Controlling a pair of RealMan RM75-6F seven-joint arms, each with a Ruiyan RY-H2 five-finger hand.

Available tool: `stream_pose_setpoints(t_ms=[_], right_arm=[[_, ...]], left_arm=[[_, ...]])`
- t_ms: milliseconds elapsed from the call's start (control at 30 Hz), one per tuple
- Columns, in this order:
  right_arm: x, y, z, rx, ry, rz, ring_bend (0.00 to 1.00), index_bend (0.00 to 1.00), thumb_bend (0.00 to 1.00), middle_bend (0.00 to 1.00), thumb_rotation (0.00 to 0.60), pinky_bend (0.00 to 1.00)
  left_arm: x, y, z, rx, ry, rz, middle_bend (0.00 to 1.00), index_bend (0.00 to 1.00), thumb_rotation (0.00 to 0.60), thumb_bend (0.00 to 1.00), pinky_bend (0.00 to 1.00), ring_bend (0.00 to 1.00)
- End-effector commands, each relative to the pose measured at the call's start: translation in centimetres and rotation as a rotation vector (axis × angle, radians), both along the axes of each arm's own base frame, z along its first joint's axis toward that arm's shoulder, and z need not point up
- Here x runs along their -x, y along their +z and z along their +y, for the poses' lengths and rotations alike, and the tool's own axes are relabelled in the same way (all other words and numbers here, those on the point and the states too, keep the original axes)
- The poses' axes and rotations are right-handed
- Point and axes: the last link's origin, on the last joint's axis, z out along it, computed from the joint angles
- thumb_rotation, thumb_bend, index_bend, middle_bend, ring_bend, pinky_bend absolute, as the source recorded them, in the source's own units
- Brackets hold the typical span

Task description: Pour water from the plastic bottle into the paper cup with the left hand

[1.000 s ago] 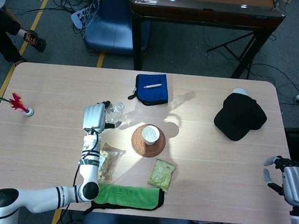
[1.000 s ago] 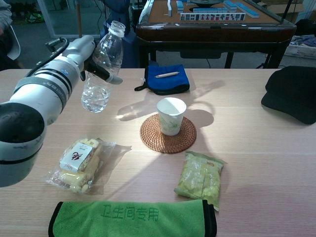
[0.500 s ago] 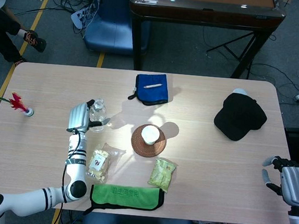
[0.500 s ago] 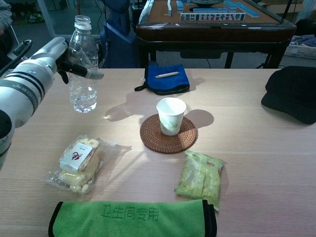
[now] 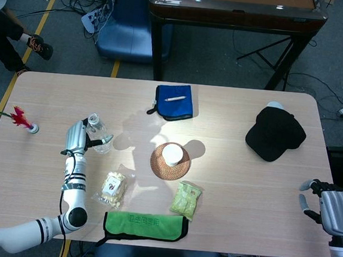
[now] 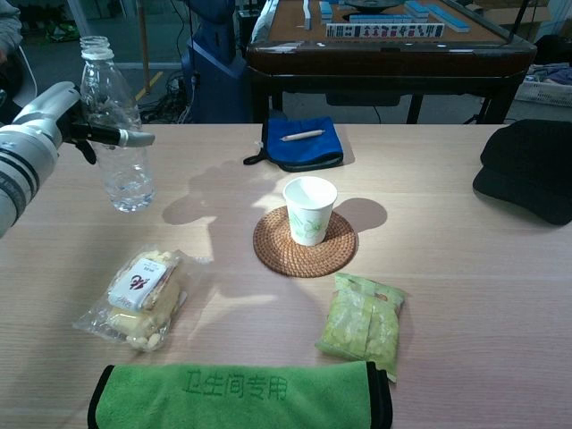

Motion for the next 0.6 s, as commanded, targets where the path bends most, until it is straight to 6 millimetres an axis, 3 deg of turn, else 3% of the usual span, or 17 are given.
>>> stream_pose_setpoints(t_ms=[33, 600], right_arm=[[0.0, -0.1, 0.0, -0.003, -0.001, 0.002, 0.50, 0.52, 0.44, 0.48, 0.600, 0.50], [0.0, -0.2, 0.0, -0.006, -0.003, 0.006, 0.50, 0.52, 0.44, 0.48, 0.600, 0.50]], left_arm=[[1.3, 0.2, -0.3, -0.001, 0.005, -0.031, 0.79, 0.71, 0.600, 0.08, 0.63, 0.58], [5.7, 0.1, -1.4, -0.010, 0.024, -0.084, 0.79, 0.70, 0.600, 0.08, 0.61, 0.57]])
